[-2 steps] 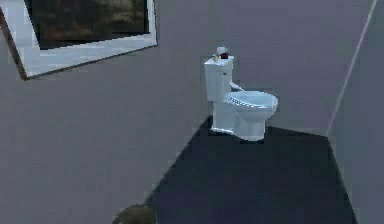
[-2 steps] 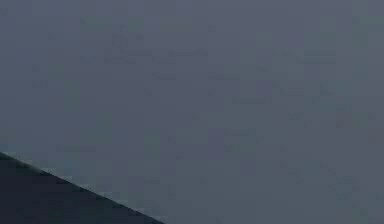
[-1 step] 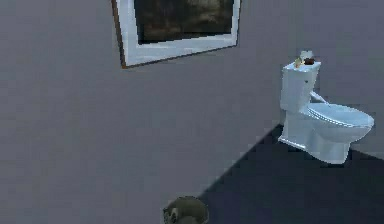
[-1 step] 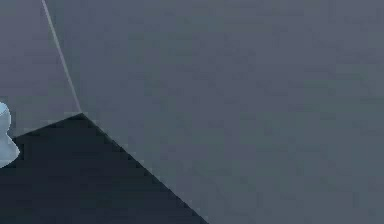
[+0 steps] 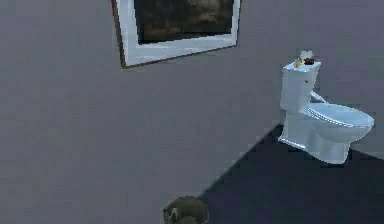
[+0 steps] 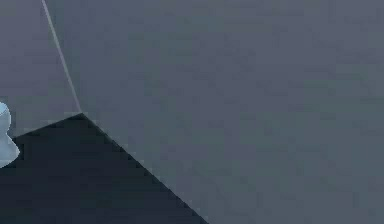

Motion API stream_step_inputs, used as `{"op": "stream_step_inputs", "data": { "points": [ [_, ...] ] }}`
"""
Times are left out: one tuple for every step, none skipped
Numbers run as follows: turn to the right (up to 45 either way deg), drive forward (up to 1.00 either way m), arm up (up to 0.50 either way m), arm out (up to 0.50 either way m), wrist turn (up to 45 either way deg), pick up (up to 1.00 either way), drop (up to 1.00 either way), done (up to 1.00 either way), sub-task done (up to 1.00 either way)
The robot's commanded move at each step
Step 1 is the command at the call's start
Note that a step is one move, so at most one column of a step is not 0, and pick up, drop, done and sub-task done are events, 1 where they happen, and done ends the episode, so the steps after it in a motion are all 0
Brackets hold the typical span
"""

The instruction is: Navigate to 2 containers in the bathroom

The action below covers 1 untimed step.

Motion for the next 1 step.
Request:
{"op": "stream_step_inputs", "data": {
  "points": [
    [42.0, 0.00, 0.00, 0.00, 0.0, 0.00, 0.00, 0.00, 0.00]
  ]
}}
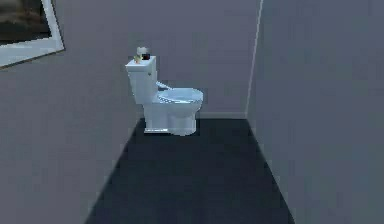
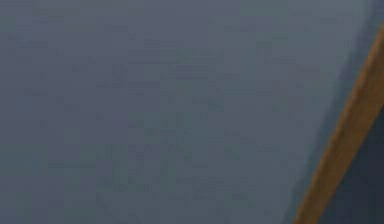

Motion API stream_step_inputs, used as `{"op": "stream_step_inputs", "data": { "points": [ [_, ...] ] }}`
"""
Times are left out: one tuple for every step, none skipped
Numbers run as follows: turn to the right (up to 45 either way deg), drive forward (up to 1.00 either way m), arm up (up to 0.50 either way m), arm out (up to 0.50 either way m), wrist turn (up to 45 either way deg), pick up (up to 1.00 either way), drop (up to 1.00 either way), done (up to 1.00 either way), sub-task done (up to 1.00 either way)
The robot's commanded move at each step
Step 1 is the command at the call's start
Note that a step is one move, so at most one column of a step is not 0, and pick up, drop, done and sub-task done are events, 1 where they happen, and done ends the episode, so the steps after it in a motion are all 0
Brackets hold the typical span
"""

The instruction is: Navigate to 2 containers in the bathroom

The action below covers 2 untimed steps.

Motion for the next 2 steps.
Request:
{"op": "stream_step_inputs", "data": {
  "points": [
    [0.0, 1.00, 0.00, 0.00, 0.0, 0.00, 0.00, 0.00, 0.00],
    [0.0, 0.65, 0.00, 0.00, 0.0, 0.00, 0.00, 0.00, 0.00]
  ]
}}
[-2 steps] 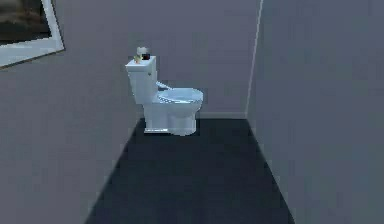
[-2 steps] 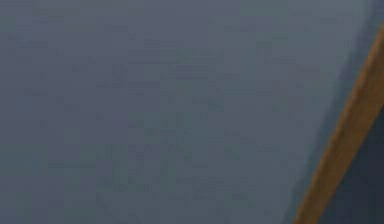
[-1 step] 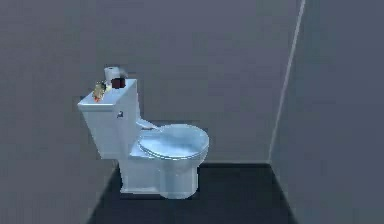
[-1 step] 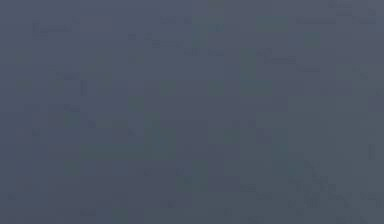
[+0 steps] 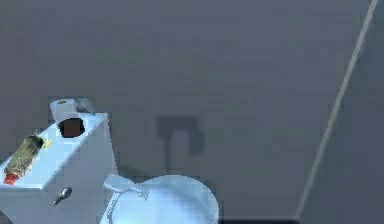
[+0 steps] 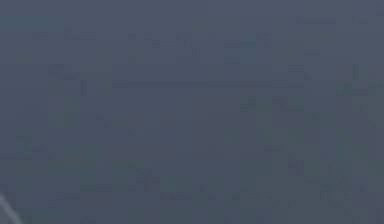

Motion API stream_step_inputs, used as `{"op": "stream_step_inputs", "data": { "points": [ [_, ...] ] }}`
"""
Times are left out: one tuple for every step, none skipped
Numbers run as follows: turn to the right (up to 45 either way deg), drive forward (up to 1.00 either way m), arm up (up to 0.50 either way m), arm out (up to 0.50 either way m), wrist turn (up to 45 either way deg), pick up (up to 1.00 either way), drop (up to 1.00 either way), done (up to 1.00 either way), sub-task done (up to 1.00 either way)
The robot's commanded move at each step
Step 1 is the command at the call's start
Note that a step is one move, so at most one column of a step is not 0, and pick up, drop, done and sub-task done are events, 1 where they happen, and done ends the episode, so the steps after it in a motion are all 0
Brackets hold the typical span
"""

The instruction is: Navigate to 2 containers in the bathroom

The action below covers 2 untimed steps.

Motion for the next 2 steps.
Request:
{"op": "stream_step_inputs", "data": {
  "points": [
    [-39.0, 0.00, 0.00, 0.00, 0.0, 0.00, 0.00, 0.00, 0.00],
    [0.0, 0.00, 0.00, 0.00, 0.0, 0.00, 0.00, 1.00, 0.00]
  ]
}}
